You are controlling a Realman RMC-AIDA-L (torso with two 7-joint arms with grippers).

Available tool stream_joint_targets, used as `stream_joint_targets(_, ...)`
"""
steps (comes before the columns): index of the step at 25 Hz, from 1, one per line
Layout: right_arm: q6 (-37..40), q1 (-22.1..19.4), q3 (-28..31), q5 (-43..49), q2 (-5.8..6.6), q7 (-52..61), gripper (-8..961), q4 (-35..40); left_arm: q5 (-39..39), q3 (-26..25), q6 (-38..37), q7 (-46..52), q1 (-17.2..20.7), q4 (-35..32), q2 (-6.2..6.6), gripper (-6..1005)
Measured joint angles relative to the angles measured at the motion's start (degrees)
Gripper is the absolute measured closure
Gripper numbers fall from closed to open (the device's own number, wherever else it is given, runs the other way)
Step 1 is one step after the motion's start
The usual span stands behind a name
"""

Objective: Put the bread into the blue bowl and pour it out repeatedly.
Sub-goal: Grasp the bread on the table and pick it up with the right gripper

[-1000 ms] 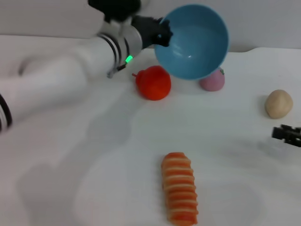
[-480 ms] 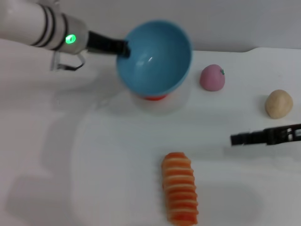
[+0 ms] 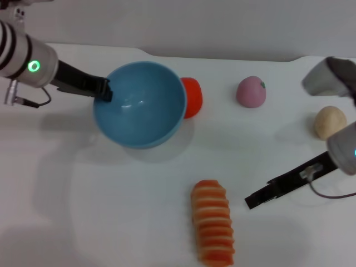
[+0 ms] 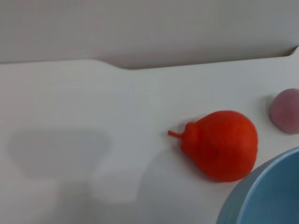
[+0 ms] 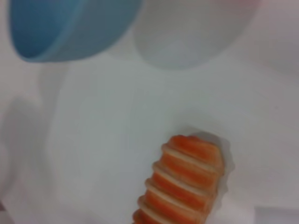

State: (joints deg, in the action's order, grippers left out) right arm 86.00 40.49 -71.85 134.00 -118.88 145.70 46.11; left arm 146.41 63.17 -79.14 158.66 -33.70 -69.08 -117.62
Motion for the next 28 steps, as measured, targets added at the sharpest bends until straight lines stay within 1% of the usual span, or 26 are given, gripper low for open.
stream_joint_targets(2, -1.86, 0.19, -3.16, -1.02, -0.16, 1.13, 467, -0.25, 0.02, -0.01, -0.52, 0.12, 0.4, -0.61, 0.0, 974)
stream_joint_targets(6, -4.89, 1.73, -9.15, -5.26, -0.3, 1.97, 467, -3.12, 0.04, 0.08, -2.19, 0.19, 0.94, -1.93, 0.01, 974)
stream_joint_targets(7, -6.66, 2.45, -11.8, -7.73, -0.3, 1.99, 467, -4.69, 0.06, 0.33, -2.42, 0.2, 0.9, -2.15, 0.01, 974)
stream_joint_targets(8, -6.66, 2.45, -11.8, -7.73, -0.3, 1.99, 467, -4.69, 0.06, 0.33, -2.42, 0.2, 0.9, -2.15, 0.01, 974)
stream_joint_targets(9, -8.06, 2.83, -14.59, -9.4, -0.3, 2.05, 467, -5.32, 0.06, 0.47, -2.49, 0.21, 0.7, -2.24, -0.01, 974)
stream_joint_targets(10, -8.06, 2.83, -14.59, -9.4, -0.3, 2.05, 467, -5.32, 0.06, 0.47, -2.49, 0.21, 0.7, -2.24, -0.01, 974)
stream_joint_targets(11, -9.26, 3.04, -17.59, -10.06, -0.3, 2.12, 467, -5.51, 0.06, 0.47, -2.51, 0.21, 0.54, -2.26, -0.04, 974)
stream_joint_targets(12, -9.26, 3.04, -17.59, -10.06, -0.3, 2.12, 467, -5.51, 0.05, 0.47, -2.53, 0.22, 0.43, -2.27, -0.05, 974)
stream_joint_targets(15, -11.2, 3.18, -20.31, -10.38, -0.45, 2.21, 467, -6.56, -0.25, 0.64, -2.51, 0.22, 0.12, -2.52, -0.11, 975)
stream_joint_targets(23, -19.31, 3.44, -30.48, -17.21, -0.64, 2.17, 466, -8.72, -0.39, 0.73, -2.58, 0.33, -1.12, -2.38, -0.27, 975)
stream_joint_targets(28, -20.79, 3.17, -31.28, -17.29, -0.59, 2.11, 505, -8.97, -0.44, 0.83, -2.61, 0.4, -1.51, -2.16, -0.38, 975)
